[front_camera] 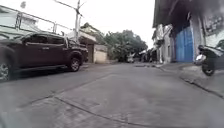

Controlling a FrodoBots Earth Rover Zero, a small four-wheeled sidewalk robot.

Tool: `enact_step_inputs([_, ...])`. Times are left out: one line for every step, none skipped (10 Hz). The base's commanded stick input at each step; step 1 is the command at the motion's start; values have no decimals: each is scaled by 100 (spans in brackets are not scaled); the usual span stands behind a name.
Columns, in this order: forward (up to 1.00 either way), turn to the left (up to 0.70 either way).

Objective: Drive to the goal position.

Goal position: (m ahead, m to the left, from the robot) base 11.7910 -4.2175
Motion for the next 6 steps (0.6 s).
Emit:
enact_step_inputs([100,0])
enact_step_inputs([100,0])
enact_step_inputs([100,0])
enact_step_inputs([100,0])
enact_step_inputs([100,-9])
enact_step_inputs([100,-34])
